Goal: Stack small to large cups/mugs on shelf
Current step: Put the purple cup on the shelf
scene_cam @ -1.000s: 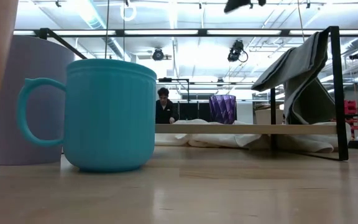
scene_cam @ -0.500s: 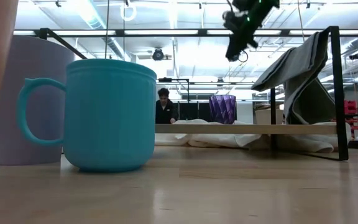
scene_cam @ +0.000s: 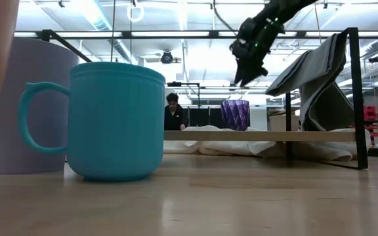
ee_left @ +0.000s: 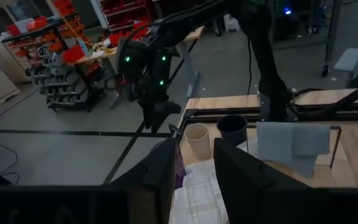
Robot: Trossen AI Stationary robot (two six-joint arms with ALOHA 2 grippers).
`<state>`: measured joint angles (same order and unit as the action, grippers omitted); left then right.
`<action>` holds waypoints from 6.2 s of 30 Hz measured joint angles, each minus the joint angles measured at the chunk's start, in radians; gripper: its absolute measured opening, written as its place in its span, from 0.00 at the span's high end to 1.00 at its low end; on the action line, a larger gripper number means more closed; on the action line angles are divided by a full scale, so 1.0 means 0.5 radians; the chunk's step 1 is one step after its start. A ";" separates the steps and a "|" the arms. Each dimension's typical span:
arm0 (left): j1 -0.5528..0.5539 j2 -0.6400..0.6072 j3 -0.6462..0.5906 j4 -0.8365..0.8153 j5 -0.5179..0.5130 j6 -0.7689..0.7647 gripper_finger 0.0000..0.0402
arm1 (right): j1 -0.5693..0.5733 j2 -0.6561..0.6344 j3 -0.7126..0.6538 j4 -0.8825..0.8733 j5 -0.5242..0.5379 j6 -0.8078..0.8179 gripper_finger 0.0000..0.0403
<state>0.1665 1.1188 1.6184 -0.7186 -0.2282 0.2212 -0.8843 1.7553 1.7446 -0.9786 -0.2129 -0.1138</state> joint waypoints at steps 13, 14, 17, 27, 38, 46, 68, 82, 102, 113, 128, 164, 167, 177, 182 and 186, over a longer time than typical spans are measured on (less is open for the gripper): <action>0.000 0.000 -0.001 -0.039 0.000 0.105 0.64 | 0.133 0.134 -0.001 -0.031 0.278 -0.019 0.41; 0.000 0.000 -0.001 -0.041 0.000 0.105 0.64 | 0.136 0.134 -0.001 -0.026 0.288 -0.017 0.40; 0.000 0.000 -0.001 -0.040 0.000 0.106 0.62 | 0.140 0.134 -0.001 0.003 0.388 0.006 0.38; 0.000 0.000 -0.001 -0.040 0.000 0.105 0.63 | 0.073 0.134 -0.001 -0.056 0.511 0.148 0.38; 0.000 0.000 -0.001 -0.038 0.001 0.104 0.61 | 0.082 0.247 0.000 -0.163 0.425 0.330 0.38; 0.000 0.000 -0.001 -0.038 0.002 0.089 0.62 | 0.109 0.351 0.000 -0.161 0.398 0.332 0.38; 0.000 0.000 -0.001 -0.037 0.002 0.087 0.62 | 0.139 0.378 0.000 -0.083 0.369 0.326 0.96; 0.000 0.000 -0.001 -0.037 0.001 0.103 0.68 | 0.174 0.214 0.280 -0.084 0.271 0.342 0.98; 0.000 -0.027 -0.002 -0.019 0.001 0.179 0.67 | 1.198 0.222 1.209 -0.304 -0.051 0.685 0.98; 0.000 -0.053 0.126 -0.043 0.001 0.240 0.67 | 1.479 0.563 1.200 -0.152 -0.022 0.714 0.98; -0.001 -0.053 0.320 -0.271 0.001 0.271 0.66 | 1.292 0.710 1.221 -0.038 0.065 0.645 0.98; -0.001 -0.053 0.319 -0.307 0.000 0.336 0.66 | 1.365 0.880 1.223 -0.474 0.292 0.487 0.98; -0.001 -0.053 0.319 -0.313 0.000 0.335 0.67 | 1.410 0.917 1.222 -0.476 0.288 0.451 0.98; -0.001 -0.052 0.318 -0.365 -0.016 0.335 0.66 | 1.336 0.865 1.224 -0.366 0.239 0.539 0.98; -0.001 -0.052 0.319 -0.396 -0.016 0.328 0.65 | 1.399 0.858 1.223 -0.437 0.218 0.492 0.98; -0.001 -0.056 0.319 -0.401 -0.016 0.329 0.66 | 1.424 0.853 1.223 -0.541 0.302 0.434 0.98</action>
<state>0.1663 1.0910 1.7779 -0.9192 -0.2363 0.3857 -0.1722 2.1818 2.3562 -1.2492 -0.0621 0.1030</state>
